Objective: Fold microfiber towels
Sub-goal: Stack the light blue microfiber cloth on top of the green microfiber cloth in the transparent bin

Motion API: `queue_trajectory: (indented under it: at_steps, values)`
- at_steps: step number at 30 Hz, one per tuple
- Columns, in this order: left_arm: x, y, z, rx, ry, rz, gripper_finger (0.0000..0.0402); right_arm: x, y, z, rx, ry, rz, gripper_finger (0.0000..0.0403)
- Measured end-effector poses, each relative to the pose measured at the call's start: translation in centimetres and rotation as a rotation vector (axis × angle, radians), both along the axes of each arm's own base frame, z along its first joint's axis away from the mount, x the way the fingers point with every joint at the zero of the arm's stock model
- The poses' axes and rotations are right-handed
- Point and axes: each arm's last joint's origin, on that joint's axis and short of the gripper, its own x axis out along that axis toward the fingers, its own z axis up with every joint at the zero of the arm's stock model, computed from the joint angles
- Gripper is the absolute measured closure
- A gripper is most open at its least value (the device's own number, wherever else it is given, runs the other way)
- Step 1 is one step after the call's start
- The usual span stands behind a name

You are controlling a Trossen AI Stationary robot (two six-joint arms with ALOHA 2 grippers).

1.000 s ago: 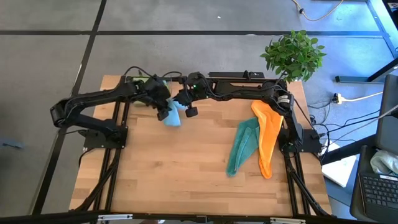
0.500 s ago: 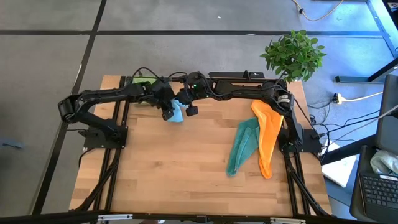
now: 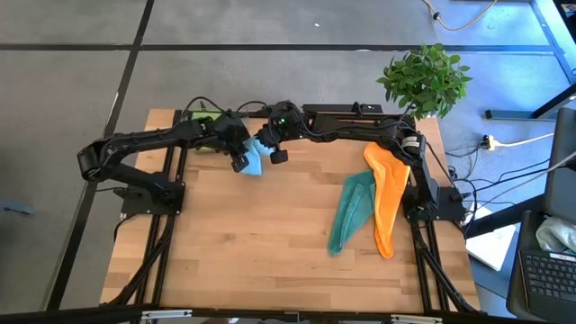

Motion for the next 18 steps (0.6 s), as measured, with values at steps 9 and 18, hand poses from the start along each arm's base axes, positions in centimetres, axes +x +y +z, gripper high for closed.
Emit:
queue_trajectory:
  at_steps: [9, 18]
  values:
    - [-1.7, -0.9, -0.2, -0.085, 0.188, 0.014, 0.0401, -0.2, -0.4, -0.1, 0.004, 0.007, -0.011, 0.0348]
    - [-3.3, 0.2, 4.7, 0.097, 0.370, 0.095, 0.0401, -0.3, -1.0, 0.0, 0.028, 0.001, -0.042, 0.0313]
